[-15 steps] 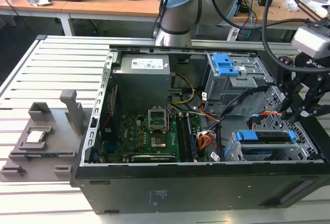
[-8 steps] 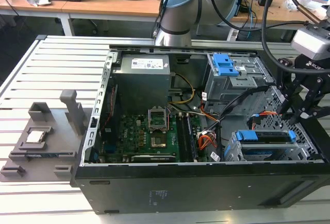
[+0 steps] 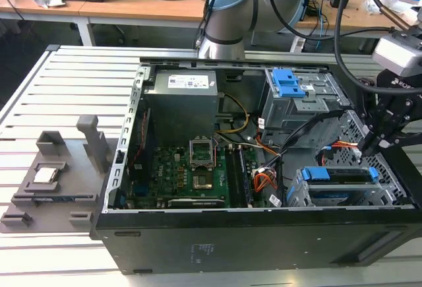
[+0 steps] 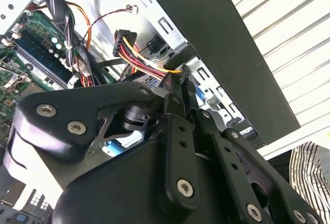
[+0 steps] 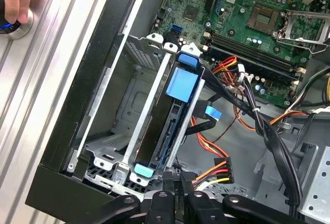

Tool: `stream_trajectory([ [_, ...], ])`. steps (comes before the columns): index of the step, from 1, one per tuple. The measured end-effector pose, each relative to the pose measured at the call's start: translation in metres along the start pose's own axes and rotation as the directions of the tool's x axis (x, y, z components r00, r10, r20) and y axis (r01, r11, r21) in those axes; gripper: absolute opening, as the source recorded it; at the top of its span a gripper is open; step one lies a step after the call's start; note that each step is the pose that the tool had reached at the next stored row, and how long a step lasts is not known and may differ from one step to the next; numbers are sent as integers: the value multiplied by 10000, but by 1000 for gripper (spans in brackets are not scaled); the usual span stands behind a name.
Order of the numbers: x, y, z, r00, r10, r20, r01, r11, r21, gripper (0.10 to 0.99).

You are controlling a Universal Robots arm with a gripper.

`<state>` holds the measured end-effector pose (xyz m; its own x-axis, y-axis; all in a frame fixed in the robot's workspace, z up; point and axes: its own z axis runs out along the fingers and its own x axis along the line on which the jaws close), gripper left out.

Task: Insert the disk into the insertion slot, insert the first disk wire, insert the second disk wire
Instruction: 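Insert the first disk wire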

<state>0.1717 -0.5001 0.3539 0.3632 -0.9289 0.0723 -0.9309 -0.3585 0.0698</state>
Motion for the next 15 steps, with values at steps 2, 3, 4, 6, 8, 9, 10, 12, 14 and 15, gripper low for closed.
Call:
stream_trajectory([
  [2, 0, 0, 0, 10000, 0, -2, 0, 10000, 0, 165],
  [3, 0, 0, 0, 10000, -1, -2, 1, 10000, 0, 165],
  [4, 0, 0, 0, 10000, 0, -4, 0, 10000, -1, 165],
  [6, 0, 0, 0, 10000, 0, -7, 0, 10000, -2, 165],
  [8, -13, 32, 2, 10000, -1, -6, 1, 10000, -3, 165],
  [9, -32, 102, 5, 10000, 0, -6, 0, 10000, -3, 165],
  [10, -27, 152, 9, 10000, 0, -6, 0, 10000, -3, 165],
  [12, -3, 181, 14, 10000, 0, -9, 0, 10000, -4, 165],
  [14, 64, 233, 26, 10000, 0, -20, 0, 10000, -8, 165],
  [15, 79, 266, 34, 10000, 0, -22, 0, 10000, -8, 165],
])
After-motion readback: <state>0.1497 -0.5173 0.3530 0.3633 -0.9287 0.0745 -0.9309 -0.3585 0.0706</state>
